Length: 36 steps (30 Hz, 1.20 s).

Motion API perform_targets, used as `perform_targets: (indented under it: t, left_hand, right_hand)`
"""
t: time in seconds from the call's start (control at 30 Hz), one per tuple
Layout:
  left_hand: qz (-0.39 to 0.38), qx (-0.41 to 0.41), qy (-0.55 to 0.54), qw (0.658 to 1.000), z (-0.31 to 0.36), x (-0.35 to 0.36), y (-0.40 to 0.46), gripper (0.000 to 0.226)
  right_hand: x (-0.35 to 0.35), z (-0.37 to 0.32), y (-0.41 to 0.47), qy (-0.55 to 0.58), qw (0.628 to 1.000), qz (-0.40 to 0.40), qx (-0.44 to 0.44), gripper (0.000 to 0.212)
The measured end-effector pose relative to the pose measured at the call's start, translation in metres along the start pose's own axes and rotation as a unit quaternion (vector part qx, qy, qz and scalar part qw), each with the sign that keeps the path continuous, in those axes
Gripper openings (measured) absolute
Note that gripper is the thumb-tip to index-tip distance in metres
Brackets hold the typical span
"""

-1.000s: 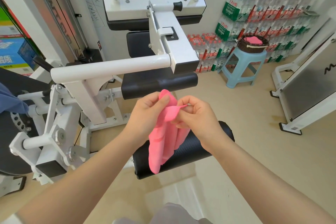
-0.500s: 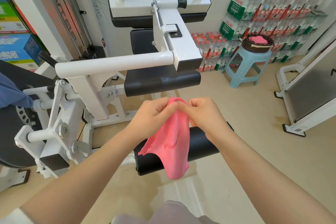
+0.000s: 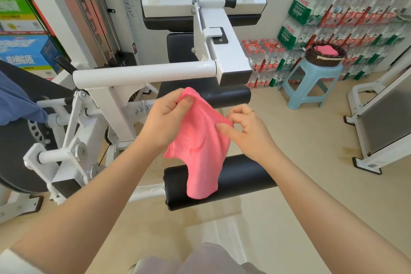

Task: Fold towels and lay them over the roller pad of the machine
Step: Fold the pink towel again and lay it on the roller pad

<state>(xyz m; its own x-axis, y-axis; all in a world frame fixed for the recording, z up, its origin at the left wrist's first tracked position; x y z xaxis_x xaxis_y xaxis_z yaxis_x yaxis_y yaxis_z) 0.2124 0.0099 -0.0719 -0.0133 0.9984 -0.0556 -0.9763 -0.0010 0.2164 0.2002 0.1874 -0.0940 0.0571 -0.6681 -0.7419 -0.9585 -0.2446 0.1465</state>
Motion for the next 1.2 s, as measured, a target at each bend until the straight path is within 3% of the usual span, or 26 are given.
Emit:
perform_targets:
  t: [0.13, 0.33, 0.47, 0.6, 0.67, 0.77, 0.83, 0.9, 1.07, 1.2]
  left_hand:
    - [0.078, -0.042, -0.018, 0.996, -0.006, -0.002, 0.002, 0.035]
    - [0.242, -0.134, -0.108, 0.955, -0.009, -0.007, 0.014, 0.036]
    - [0.251, -0.153, -0.113, 0.949, -0.009, -0.006, 0.013, 0.028]
    - [0.248, -0.133, -0.095, 0.955, -0.014, -0.010, 0.006, 0.028]
    - [0.271, -0.133, -0.108, 0.947, -0.016, -0.016, 0.003, 0.028]
    - [0.304, -0.135, -0.086, 0.939, -0.019, -0.023, 0.000, 0.028]
    - [0.306, -0.127, -0.053, 0.942, -0.021, -0.023, -0.004, 0.032]
    - [0.327, -0.126, -0.046, 0.935, -0.026, -0.024, -0.007, 0.035]
    - [0.344, -0.149, -0.017, 0.927, -0.046, -0.043, -0.008, 0.033]
    - [0.304, -0.155, 0.022, 0.940, -0.062, -0.050, 0.001, 0.032]
  right_hand:
    - [0.004, 0.011, -0.006, 0.110, 0.987, -0.119, 0.010, 0.027]
    - [0.012, 0.021, -0.014, 0.123, 0.967, -0.217, -0.047, 0.022]
    - [0.017, 0.036, -0.013, 0.079, 0.966, -0.242, -0.048, 0.014]
    - [0.022, 0.048, -0.009, 0.122, 0.947, -0.296, -0.013, 0.012]
    - [0.026, 0.052, -0.010, 0.098, 0.931, -0.351, 0.004, 0.010]
    - [0.029, 0.057, -0.011, -0.057, 0.920, -0.388, -0.014, 0.025]
    - [0.028, 0.058, -0.006, -0.238, 0.904, -0.343, -0.091, 0.033]
    - [0.026, 0.059, -0.001, -0.370, 0.887, -0.212, -0.179, 0.039]
    - [0.017, 0.063, 0.007, -0.349, 0.922, -0.026, -0.167, 0.040]
    - [0.018, 0.071, 0.023, -0.381, 0.905, 0.035, -0.188, 0.039]
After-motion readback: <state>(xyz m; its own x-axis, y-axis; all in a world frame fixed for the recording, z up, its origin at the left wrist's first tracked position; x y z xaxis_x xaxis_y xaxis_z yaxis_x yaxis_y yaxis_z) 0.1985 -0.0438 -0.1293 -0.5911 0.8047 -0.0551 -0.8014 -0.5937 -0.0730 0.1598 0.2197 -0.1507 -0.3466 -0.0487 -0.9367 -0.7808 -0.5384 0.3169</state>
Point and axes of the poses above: each hand's wrist, its own y-axis towards the middle knuckle, its own x-axis out of the palm, z = x × y, the point moved 3 cm from there along y, towards the middle knuckle, and after that the axes turned 11 degrees about -y, right-handed, at the moved point
